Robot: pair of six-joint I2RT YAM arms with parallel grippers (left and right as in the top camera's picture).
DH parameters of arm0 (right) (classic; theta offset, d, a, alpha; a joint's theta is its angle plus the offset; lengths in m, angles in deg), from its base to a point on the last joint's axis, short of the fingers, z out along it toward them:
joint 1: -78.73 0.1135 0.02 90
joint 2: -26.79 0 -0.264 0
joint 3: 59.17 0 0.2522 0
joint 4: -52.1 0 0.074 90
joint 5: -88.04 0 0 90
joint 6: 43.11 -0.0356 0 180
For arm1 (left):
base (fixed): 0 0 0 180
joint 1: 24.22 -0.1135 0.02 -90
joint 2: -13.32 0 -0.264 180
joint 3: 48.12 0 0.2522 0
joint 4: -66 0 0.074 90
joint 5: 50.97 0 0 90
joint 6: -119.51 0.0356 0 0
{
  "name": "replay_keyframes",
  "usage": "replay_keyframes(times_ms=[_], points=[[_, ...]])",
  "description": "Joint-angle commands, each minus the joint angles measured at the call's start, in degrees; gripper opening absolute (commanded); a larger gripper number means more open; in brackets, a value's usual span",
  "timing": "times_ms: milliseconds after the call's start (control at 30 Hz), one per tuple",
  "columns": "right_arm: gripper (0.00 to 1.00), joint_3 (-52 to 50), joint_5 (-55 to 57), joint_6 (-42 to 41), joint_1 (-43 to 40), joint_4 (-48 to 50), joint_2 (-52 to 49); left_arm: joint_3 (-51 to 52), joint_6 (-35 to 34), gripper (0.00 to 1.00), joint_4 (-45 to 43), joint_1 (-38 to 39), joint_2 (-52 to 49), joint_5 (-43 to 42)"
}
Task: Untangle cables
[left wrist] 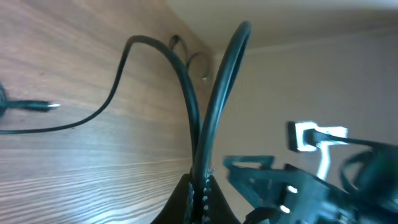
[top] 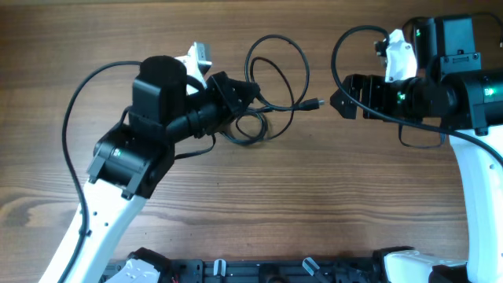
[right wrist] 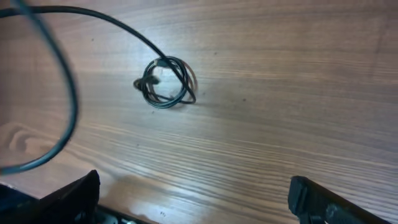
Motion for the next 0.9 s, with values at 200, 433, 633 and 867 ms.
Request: replay_keyframes(times_ms=[200, 433, 633, 867], points=[[1.0, -0.8, 1.8, -1.9, 0.0, 0.1, -3.0, -0.8, -4.5, 0.04, -11.3, 0.2, 3.9, -3.2], [1.0, -3.1, -2.4, 3.5, 0.0, 1.4, -7.0, -0.8, -8.4, 0.04, -19.5, 0.2, 4.7, -3.2], [1.0, -3.5, -12.2, 14.8, 0.1, 7.0, -7.3, -0.8, -15.8, 0.04, -21.3, 0.2, 5.0, -3.4], [1.0, -3.6, -16.4, 17.3, 0.5, 13.0, -8.0, -0.8, -23.1, 0.04, -30.8, 0.2, 5.9, -9.0]])
